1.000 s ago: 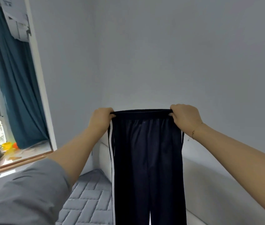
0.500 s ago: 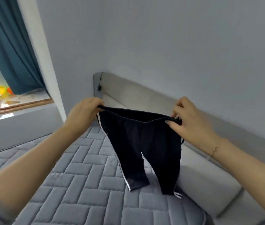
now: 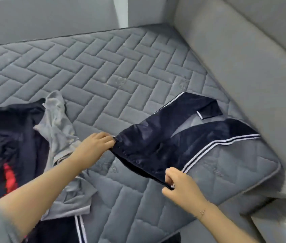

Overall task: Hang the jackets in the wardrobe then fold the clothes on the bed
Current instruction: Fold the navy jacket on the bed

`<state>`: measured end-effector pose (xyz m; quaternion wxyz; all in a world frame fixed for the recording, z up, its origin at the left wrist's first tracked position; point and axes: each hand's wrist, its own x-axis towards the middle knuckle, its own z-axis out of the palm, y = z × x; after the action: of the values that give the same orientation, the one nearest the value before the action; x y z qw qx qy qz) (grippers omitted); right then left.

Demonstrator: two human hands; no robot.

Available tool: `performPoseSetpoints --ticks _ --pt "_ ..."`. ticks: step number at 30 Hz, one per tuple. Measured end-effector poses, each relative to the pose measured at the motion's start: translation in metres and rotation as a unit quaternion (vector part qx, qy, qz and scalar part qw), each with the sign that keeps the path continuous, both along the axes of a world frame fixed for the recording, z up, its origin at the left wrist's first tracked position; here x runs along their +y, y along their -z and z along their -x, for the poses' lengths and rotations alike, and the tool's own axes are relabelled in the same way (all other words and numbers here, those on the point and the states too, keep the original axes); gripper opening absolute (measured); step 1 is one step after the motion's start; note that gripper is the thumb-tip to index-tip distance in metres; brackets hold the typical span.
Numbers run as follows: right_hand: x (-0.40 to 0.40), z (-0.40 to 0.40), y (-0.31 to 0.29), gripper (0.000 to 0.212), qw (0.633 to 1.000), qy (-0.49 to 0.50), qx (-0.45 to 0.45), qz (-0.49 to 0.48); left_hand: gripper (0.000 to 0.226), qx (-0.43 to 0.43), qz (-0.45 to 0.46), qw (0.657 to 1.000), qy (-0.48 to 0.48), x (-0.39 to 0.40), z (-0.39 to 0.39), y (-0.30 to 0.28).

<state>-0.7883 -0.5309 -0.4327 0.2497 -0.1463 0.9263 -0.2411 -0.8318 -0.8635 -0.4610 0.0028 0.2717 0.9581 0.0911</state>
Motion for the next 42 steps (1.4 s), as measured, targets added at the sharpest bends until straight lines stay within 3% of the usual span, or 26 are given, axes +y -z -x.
performPoseSetpoints --ticks 4,8,11,14,16,18,20,24,28,36,42 --pt "-0.062 -0.068 0.100 0.025 0.993 -0.037 -0.111 0.014 0.025 -0.054 0.035 0.997 -0.031 -0.049 -0.072 0.093" --pt "-0.112 -0.135 0.160 0.024 0.975 -0.058 -0.212 0.040 0.033 -0.087 0.041 0.993 -0.070 -0.087 -0.141 0.152" --pt "-0.145 -0.174 0.180 0.026 0.957 -0.075 -0.271 0.064 0.015 -0.077 0.032 0.990 -0.114 -0.108 -0.183 0.164" --pt "-0.177 -0.208 0.191 0.023 0.939 -0.100 -0.320 0.075 0.025 -0.080 0.049 0.982 -0.166 -0.118 -0.216 0.167" --pt "-0.189 -0.225 0.198 0.006 0.927 -0.114 -0.350 0.077 0.034 -0.101 0.058 0.973 -0.200 -0.115 -0.236 0.165" --pt "-0.191 -0.235 0.207 0.032 0.916 -0.136 -0.373 0.054 0.045 -0.128 0.065 0.960 -0.240 -0.101 -0.251 0.161" --pt "-0.182 -0.236 0.208 0.043 0.913 -0.120 -0.387 0.055 0.048 -0.143 0.050 0.945 -0.290 -0.080 -0.262 0.157" --pt "-0.136 -0.215 0.206 0.032 0.912 -0.010 -0.398 0.101 0.042 -0.180 -0.058 0.890 -0.415 -0.024 -0.269 0.150" --pt "-0.068 -0.171 0.205 0.027 0.914 0.107 -0.368 0.132 0.037 -0.209 -0.140 0.853 -0.457 0.045 -0.251 0.146" --pt "0.101 -0.042 0.216 0.024 0.904 0.223 -0.324 0.169 0.037 -0.276 -0.198 0.827 -0.447 0.215 -0.152 0.159" --pt "0.264 0.078 0.224 0.025 0.891 0.285 -0.309 0.169 0.038 -0.294 -0.229 0.810 -0.452 0.387 -0.038 0.176"
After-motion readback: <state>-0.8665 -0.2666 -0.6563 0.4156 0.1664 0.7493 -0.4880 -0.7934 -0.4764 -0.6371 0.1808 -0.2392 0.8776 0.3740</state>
